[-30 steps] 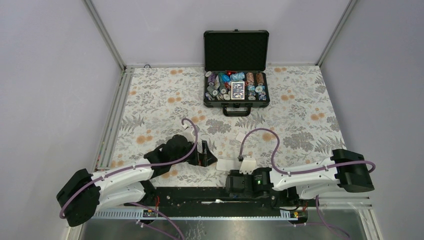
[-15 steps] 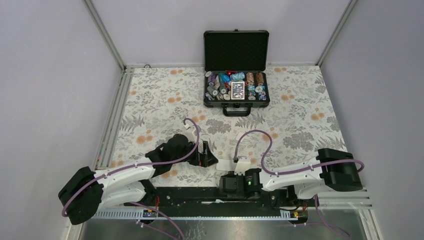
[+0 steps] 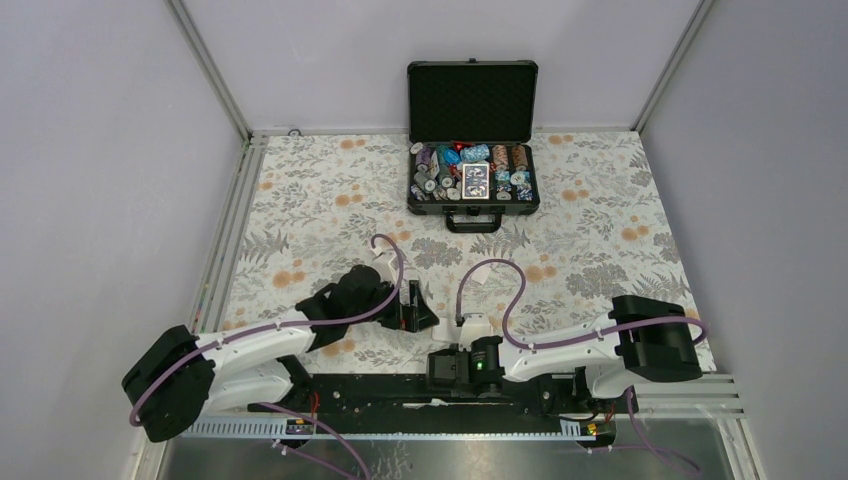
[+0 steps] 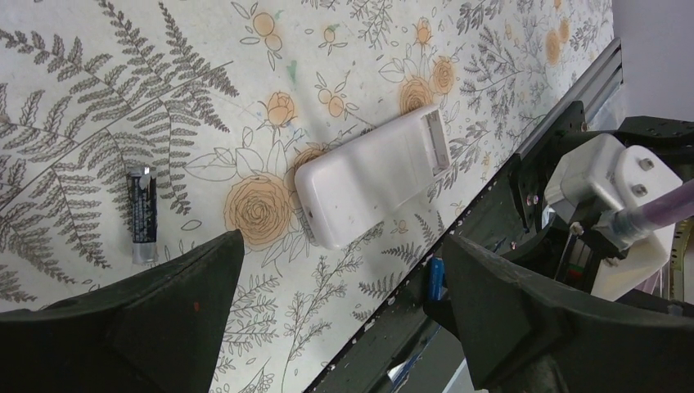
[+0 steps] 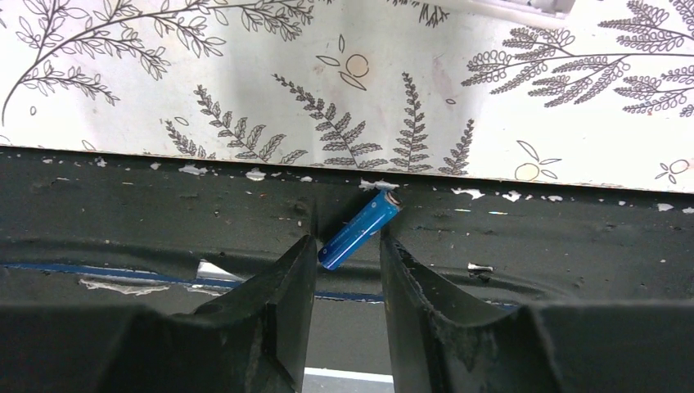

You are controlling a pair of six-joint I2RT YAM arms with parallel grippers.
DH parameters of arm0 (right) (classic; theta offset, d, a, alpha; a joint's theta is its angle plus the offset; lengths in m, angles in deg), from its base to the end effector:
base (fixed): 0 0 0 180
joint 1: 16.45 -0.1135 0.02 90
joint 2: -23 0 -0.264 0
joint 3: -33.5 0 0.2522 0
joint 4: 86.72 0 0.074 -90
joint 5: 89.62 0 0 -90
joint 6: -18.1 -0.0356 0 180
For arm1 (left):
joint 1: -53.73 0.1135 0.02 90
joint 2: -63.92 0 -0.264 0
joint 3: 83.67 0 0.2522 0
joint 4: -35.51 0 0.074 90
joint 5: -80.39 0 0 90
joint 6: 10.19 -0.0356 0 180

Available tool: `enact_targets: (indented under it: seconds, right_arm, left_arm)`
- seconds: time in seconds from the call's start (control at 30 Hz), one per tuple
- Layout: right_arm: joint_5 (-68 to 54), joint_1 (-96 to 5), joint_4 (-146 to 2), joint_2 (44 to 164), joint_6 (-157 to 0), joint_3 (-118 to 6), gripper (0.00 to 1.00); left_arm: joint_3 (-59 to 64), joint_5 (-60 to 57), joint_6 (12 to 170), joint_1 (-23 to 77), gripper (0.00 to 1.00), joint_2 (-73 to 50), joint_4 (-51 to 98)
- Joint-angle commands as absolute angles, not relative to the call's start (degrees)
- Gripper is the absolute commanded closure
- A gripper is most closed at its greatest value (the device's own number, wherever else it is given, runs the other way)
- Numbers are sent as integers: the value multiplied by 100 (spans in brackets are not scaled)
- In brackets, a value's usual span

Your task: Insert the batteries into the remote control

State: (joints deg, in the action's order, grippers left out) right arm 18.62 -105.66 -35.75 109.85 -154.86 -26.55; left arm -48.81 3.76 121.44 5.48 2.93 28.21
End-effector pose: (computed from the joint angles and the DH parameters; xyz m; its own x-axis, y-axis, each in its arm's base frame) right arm 0.0146 0.2533 0.1580 -0.9432 -0.0410 -0.3296 -0.1029 0.9796 0.1727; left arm 0.1331 -0.1615 0.1735 -0.8418 -0.0275 -0.5392 0.3949 0.6497 -0.6496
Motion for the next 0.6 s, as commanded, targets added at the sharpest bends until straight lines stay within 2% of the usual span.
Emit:
enact_targets:
  seconds: [0.0, 0.23, 0.43, 0.57]
  right_arm:
    - [1963, -10483, -3528, 11333, -15468, -2365, 61]
    - [1749, -10354, -3819, 11526, -15127, -2308, 72]
    - [1893, -10353, -3819, 11175, -15102, -2059, 100]
    - [2225, -10342, -3753, 10656, -14878, -1976, 100]
  left_arm:
    - [-4555, 487, 12136, 583, 1, 134, 3205]
    - [-4527, 516, 12240, 583, 1, -42, 3273]
    - [-4442, 466, 12283, 583, 1, -223, 3285]
    - [-4251, 533, 12288, 575, 1, -527, 3379]
